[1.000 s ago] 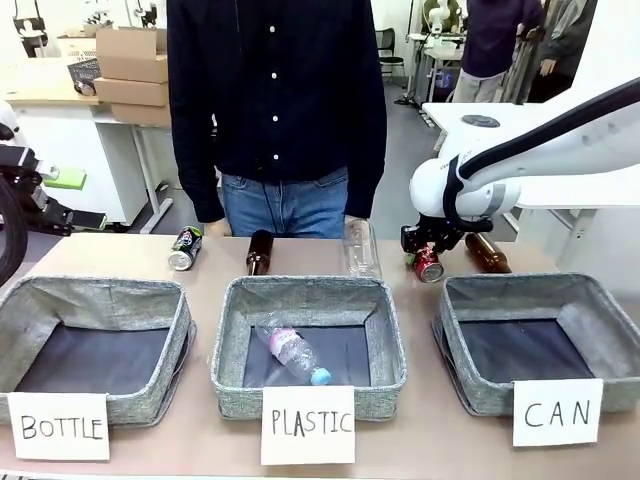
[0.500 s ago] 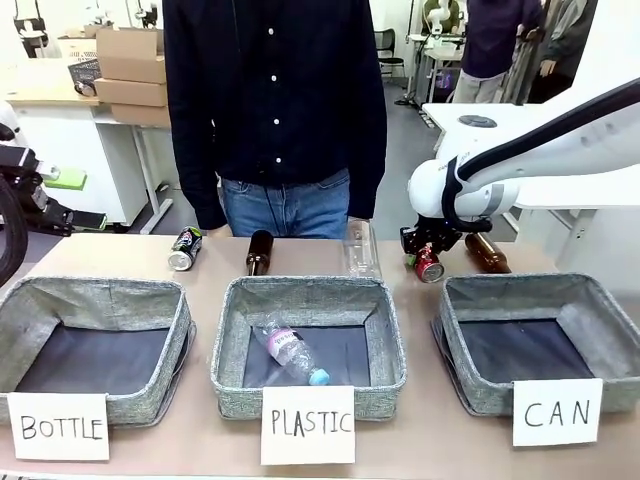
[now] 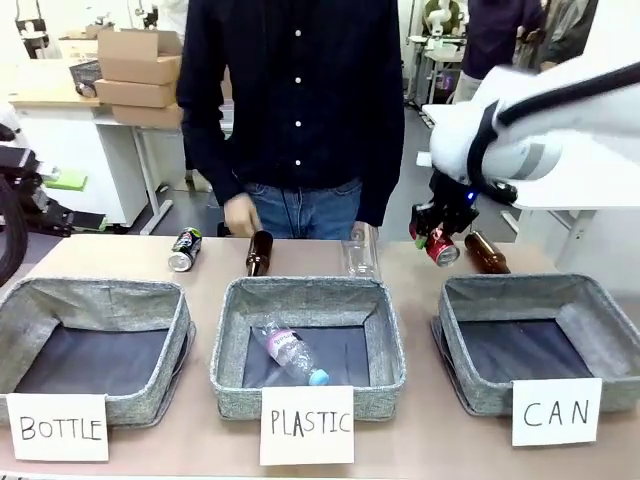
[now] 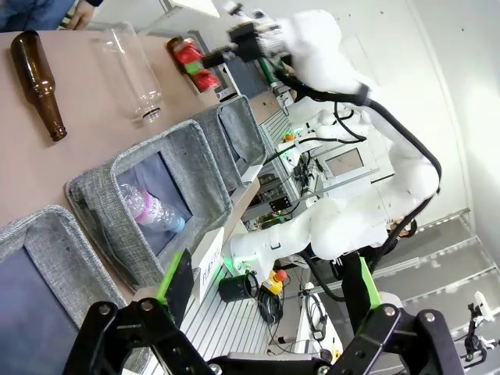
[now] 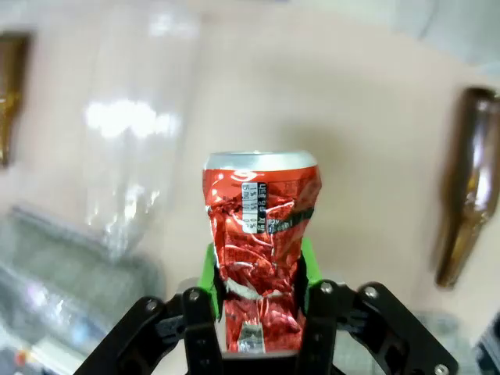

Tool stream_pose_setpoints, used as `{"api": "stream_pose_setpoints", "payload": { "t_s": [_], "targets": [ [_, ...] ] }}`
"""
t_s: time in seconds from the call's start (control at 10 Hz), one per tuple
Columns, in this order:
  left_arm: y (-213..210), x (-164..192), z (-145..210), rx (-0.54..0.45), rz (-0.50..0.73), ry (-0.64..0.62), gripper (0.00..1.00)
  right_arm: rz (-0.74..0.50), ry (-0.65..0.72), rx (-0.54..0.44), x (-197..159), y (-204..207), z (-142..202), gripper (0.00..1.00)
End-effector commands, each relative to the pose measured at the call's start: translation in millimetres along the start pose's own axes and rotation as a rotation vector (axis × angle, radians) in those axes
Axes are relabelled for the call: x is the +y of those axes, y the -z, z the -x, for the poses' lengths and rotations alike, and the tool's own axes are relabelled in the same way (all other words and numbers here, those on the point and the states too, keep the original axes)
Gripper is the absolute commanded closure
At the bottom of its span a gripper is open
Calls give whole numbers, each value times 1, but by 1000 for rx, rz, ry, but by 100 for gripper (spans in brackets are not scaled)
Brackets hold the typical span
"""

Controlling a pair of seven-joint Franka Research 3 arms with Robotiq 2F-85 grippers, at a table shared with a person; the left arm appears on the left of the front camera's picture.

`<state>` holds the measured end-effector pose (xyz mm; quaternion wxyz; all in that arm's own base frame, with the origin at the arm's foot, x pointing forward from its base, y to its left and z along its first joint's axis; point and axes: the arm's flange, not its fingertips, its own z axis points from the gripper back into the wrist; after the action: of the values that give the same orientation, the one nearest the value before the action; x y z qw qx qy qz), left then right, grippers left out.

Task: Sort the can waste into the basket.
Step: Pick up the can waste from the table and place it in the right Fabric basket.

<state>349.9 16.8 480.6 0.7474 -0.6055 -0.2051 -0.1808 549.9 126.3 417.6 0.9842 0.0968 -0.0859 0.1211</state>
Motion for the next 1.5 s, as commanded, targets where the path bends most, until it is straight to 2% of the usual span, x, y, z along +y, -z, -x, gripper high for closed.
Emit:
{"api": "stream_pose_setpoints", "payload": {
  "t_s": [0.0, 0.2, 0.3, 0.4, 0.8, 0.9, 1.0, 1.4],
  "targets": [
    [2, -1, -2, -20, 23, 21, 0, -181, -179, 105, -10, -65, 79, 100],
    [2, -1, -2, -20, 23, 21, 0, -285, -358, 177, -33, -96, 139, 100],
    [2, -1, -2, -20, 23, 21, 0, -282, -373, 192, -45, -98, 163, 100],
    [2, -1, -2, -20, 23, 21, 0, -313, -362, 137, -56, -100, 181, 100],
    [2, -1, -2, -20, 23, 21, 0, -324, -323, 101, -64, -96, 189, 100],
    [2, -1, -2, -20, 23, 21, 0, -322, -323, 115, -66, -96, 189, 47],
    [2, -1, -2, -20, 23, 21, 0, -337, -303, 107, -69, -95, 187, 0],
    [2, -1, -2, -20, 23, 21, 0, -386, -259, 98, -75, -93, 182, 0]
  ]
}}
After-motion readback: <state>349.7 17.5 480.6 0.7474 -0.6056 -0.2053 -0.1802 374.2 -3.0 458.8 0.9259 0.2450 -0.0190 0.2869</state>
